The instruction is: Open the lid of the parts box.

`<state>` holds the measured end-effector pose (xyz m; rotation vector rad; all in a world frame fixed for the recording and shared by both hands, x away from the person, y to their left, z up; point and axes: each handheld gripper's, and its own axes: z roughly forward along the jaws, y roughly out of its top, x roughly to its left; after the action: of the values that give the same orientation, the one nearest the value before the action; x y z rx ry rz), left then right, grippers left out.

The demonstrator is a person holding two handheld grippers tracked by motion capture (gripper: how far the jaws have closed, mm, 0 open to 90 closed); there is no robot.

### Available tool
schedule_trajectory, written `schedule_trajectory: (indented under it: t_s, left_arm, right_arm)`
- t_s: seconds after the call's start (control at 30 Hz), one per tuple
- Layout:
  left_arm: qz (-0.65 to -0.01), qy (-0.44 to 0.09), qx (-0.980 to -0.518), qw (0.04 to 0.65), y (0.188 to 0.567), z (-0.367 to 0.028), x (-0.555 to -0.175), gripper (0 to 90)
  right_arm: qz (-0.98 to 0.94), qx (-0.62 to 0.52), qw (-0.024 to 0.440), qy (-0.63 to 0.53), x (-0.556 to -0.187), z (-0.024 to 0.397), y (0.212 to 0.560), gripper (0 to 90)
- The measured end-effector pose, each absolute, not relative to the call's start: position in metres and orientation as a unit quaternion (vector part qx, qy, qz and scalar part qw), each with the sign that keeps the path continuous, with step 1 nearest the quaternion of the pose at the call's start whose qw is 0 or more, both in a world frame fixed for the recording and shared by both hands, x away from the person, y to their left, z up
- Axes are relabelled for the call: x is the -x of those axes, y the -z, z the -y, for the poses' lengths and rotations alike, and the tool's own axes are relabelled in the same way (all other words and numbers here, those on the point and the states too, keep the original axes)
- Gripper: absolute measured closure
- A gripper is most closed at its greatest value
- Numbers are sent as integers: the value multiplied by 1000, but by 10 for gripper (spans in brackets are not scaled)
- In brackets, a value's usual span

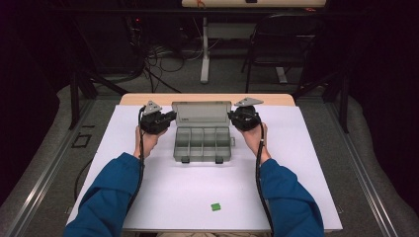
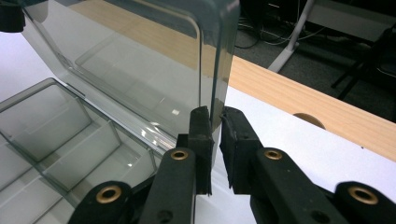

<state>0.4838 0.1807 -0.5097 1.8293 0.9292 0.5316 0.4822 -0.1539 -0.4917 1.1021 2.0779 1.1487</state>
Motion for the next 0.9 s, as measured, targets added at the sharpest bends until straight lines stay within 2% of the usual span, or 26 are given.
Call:
schedule_trajectory:
  t_s: [0.9]
  left_arm:
    - [-398, -224, -748, 482, 520, -177, -493, 839]
  right_arm:
    - [-765, -422, 258, -413, -490, 151, 502, 830]
